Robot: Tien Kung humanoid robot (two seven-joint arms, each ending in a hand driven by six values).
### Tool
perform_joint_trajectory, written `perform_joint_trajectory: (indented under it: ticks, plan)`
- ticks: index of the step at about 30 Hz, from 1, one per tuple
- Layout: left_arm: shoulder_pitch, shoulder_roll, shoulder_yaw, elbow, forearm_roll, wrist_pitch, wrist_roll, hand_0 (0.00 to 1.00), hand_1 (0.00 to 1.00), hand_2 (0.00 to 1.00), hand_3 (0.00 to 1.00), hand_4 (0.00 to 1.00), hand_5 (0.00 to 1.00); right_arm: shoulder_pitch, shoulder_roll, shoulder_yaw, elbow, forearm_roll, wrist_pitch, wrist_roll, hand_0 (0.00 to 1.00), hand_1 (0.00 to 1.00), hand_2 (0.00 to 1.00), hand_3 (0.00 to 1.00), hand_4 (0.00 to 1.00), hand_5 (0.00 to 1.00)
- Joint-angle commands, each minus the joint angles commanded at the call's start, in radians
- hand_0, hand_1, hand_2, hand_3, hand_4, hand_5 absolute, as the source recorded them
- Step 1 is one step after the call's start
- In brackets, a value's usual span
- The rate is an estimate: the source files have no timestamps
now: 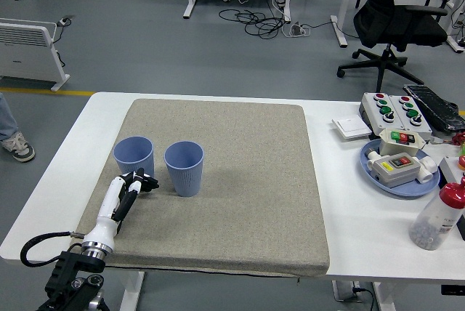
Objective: Push cup pick cup insert cup
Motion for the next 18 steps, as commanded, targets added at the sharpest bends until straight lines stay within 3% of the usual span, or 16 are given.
perform_joint_trajectory:
  ticks: [18]
  plan:
    - [-0.116, 0.0, -0.018, 0.148, 0.033, -0.005, -0.012, 0.567, 0.555, 0.488, 0.438, 0.518, 0.998, -0.005, 0.0, -0.01, 0.0, 0.006, 0.0, -0.001, 0.727, 0.663, 0.673, 0.586, 0.109, 0.566]
